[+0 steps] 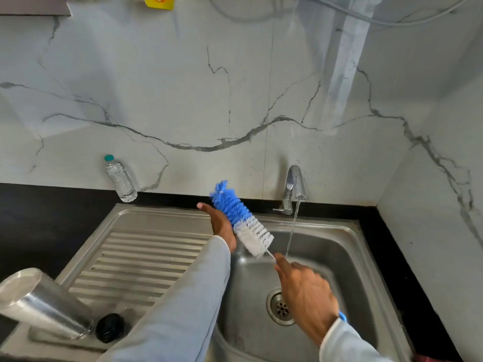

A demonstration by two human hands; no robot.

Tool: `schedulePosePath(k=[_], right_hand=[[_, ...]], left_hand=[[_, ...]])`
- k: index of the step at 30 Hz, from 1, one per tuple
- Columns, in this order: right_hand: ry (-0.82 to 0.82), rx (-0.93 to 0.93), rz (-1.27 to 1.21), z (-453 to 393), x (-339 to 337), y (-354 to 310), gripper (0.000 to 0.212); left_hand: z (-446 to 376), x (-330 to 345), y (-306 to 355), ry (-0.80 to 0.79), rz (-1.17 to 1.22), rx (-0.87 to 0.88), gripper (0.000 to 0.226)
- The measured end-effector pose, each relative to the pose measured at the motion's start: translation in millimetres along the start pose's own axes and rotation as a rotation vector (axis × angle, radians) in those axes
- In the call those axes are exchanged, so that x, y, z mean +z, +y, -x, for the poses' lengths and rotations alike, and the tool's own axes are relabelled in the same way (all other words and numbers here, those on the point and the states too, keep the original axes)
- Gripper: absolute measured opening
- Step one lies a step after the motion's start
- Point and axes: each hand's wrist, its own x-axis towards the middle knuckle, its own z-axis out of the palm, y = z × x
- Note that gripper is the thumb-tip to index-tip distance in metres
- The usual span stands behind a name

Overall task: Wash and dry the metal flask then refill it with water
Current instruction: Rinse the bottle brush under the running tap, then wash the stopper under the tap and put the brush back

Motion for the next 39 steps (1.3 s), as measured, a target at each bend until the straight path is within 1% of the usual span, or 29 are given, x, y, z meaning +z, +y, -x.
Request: schedulePosePath(k=[2,3,5,6,7,9,11,13,15,18,20,22,23,25,27,29,31,32,34,36,39], right_hand=[[-0.003,0.037,-0.056,10.2,1.7,8.0,0.037],[0.025,0.073,-0.139,8.4,2.9,11.1,0.033],[0.067,0.127,-0.353,-7.2,5.6,12.4,0.020],[0.080,0.129,-0.462,-17.9,5.6,11.0,0.020],[0.089,0.123,-0.565,-27.1,3.8,8.7,0.025],[0.047,0.126,-0.760,-33.5,-3.8,2.9,0.030],[-0.037,0.133,-0.909,-27.6,-8.1,3.0,0.025],[-0.097,0.150,-0.991,-15.9,-7.4,7.6,0.022],[-0.127,0.163,-0.991,-14.3,-5.5,11.0,0.022],[-0.127,0.194,-0.957,-33.6,-9.7,14.0,0.022],[-0.116,0.148,-0.859,-55.5,-15.6,13.2,0.025],[-0.080,0.066,-0.751,-80.7,-19.9,4.8,0.032],[-0.065,0.029,-0.702,-93.7,-22.2,-1.7,0.033],[-0.073,-0.014,-0.631,-125.3,-23.5,-18.7,0.031],[-0.121,-0.032,-0.576,-162.4,-17.1,-34.6,0.038],[-0.162,-0.045,-0.522,-199.9,-4.5,-47.2,0.034],[-0.158,-0.056,-0.458,-231.6,6.3,-57.9,0.020],[-0.150,-0.054,-0.426,-245.8,10.6,-61.5,0.017],[-0.152,-0.044,-0.363,-271.6,20.6,-67.9,0.020],[-0.150,-0.020,-0.298,-296.0,35.1,-72.9,0.021],[-0.108,0.036,-0.140,-323.0,63.5,-72.8,0.021]], left_hand=[[-5.1,-4.3,4.6,-0.042,0.025,-0.010,0.095],[-7.6,-6.7,3.5,-0.062,0.010,-0.021,0.091],[-10.7,-8.1,-5.1,-0.124,-0.042,-0.054,0.082],[-10.0,-6.9,-10.2,-0.158,-0.066,-0.070,0.076],[-9.1,-5.1,-13.5,-0.184,-0.073,-0.085,0.072],[-10.2,-2.5,-14.9,-0.215,-0.053,-0.104,0.073],[-14.3,-3.9,-9.8,-0.245,-0.031,-0.111,0.078],[-19.3,-8.4,-6.0,-0.264,-0.008,-0.115,0.080],[-19.7,-16.0,-3.8,-0.247,0.005,-0.122,0.081],[-22.9,-30.9,-3.5,-0.255,0.087,-0.159,0.081],[-24.4,-40.1,-0.9,-0.249,0.105,-0.168,0.079],[-28.6,-50.8,3.8,-0.204,0.124,-0.162,0.077],[-32.3,-56.4,5.3,-0.175,0.139,-0.161,0.076],[-40.3,-68.0,8.4,-0.114,0.155,-0.141,0.070],[-45.8,-78.7,13.1,-0.072,0.143,-0.122,0.056],[-48.6,-87.1,19.6,-0.046,0.133,-0.121,0.046],[-51.9,-94.2,27.8,-0.033,0.116,-0.113,0.041],[-53.5,-97.2,31.8,-0.028,0.101,-0.104,0.039],[-56.1,-101.4,38.6,-0.018,0.074,-0.095,0.035],[-61.7,-103.5,40.3,-0.022,0.020,-0.084,0.037],[-72.2,-108.5,35.7,-0.038,0.007,-0.097,0.058]])
